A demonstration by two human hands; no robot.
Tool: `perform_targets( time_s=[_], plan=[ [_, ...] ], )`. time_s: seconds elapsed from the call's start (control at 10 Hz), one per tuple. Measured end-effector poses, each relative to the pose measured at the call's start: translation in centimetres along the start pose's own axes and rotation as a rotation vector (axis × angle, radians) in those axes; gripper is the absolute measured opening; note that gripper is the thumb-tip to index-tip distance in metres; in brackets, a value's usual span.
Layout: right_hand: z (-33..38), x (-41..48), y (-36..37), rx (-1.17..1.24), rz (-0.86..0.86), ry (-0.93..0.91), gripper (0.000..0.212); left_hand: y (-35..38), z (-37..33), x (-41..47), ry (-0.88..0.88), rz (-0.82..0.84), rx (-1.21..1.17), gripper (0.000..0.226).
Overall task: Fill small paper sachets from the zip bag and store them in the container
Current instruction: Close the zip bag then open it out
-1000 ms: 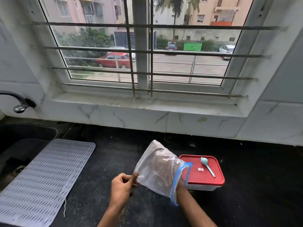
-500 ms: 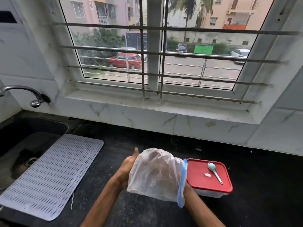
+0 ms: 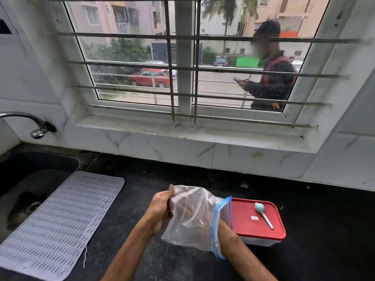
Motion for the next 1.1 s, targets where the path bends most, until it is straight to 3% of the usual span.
perform_targets(
  time_s=[0.1, 0.2, 0.3, 0.4, 0.5, 0.6, 0.7, 0.8, 1.0, 1.1],
  plan=[
    [-0.7, -1.7, 1.9, 0.002, 0.109, 0.036, 0.034, -0.5, 0.1, 0.2, 0.013, -0.131, 0.008, 0.034],
    [-1.3, -1.5, 0.1, -0.149, 0.157, 0.0, 0.031, -2.1, 0.0, 1.0, 0.011, -0.323, -0.129, 0.019],
    [-0.6, -2.4, -1.4, -0.385, 0.073, -0.357, 0.031, -2.9, -0.1, 1.3, 0.021, -0.403, -0.238, 0.014],
    [-0.6, -0.4, -1.8, -0.495, 0.067, -0.495, 0.015, -2.9, 0.1, 1.3, 0.025, -0.407, -0.31, 0.013],
    [-0.7, 1.0, -2.5, -0.125, 0.016, -0.429, 0.024, -3.2, 0.2, 1.6, 0.055, -0.411, -0.385, 0.003],
    [-1.3, 2.1, -3.2, 0.136, -0.012, -0.317, 0.062, -3.5, 0.2, 2.0, 0.106, -0.421, -0.47, 0.015],
    [-1.7, 2.2, -2.9, -0.11, -0.036, -0.405, 0.058, -3.4, 0.3, 2.2, 0.134, -0.386, -0.464, 0.021],
    [-2.1, 3.0, -3.5, -0.166, -0.157, -0.47, 0.022, -4.2, 0.6, 2.3, 0.152, -0.413, -0.382, 0.021],
    [-2.6, 4.1, -3.7, 0.122, -0.194, -0.467, 0.012, -7.1, 3.3, 2.9, 0.173, -0.458, -0.408, 0.024],
    [-2.8, 4.8, -3.5, 0.111, -0.206, -0.483, 0.011, -7.8, 5.0, 3.1, 0.188, -0.451, -0.368, 0.028]
  ],
)
Point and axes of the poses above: each hand's wrist, its own x-axis towards the middle knuckle, its own y-axis out of the palm, z = x × y, the point moved 4 cm from there along x, towards the middle knuckle, and after that the axes turned 4 degrees about y, right-handed, at the moved point
